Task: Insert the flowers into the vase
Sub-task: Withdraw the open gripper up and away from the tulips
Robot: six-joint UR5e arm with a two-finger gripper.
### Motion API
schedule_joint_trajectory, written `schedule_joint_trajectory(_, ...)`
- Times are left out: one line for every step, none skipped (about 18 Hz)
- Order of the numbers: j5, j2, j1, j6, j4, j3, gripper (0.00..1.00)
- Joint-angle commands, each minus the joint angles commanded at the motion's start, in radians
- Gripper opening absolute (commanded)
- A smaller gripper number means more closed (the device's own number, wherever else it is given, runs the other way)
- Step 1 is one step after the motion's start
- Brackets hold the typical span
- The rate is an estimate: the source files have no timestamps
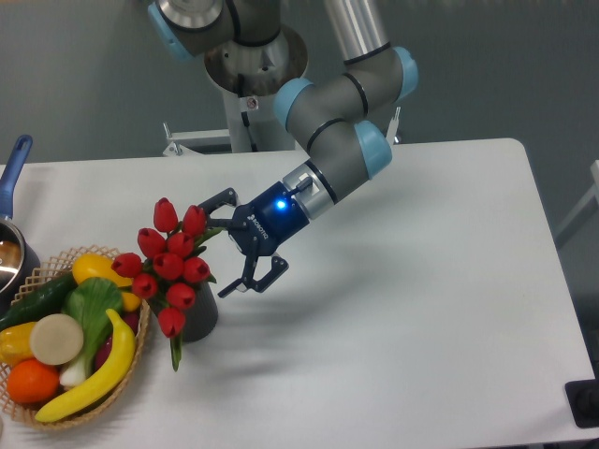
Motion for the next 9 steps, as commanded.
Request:
schedule_joint_trajectory(0.0, 0.011, 0.015, 0.0, 0.0, -0.002, 1.0)
schedule_joint_trajectory(0.002, 0.02, 0.026, 0.0, 0.0, -0.006, 1.0)
schedule_joint_trajectory(0.002, 0.028, 0.041, 0.0, 0.0, -0.009, 1.0)
schedule_joint_trajectory(0.003, 0.035, 0.054, -0.002, -0.002, -0.011, 1.0)
schedule_joint_trajectory(0.009, 0.046, 0.067, -0.002, -0.002, -0.017, 1.0)
schedule_joint_trajectory(0.017, 0.058, 0.084, -0.003, -0.002, -0.023, 1.0)
schedule_joint_trajectory(0.035, 0.075, 0.106, -0.003, -0.002, -0.031, 1.0)
schedule_joint_trajectory(0.058, 0.09, 0.126, -0.005, -0.002, -0.04, 1.0)
schedule_joint_trajectory(0.081, 0.107, 0.143, -0.005, -0.002, -0.046, 1.0)
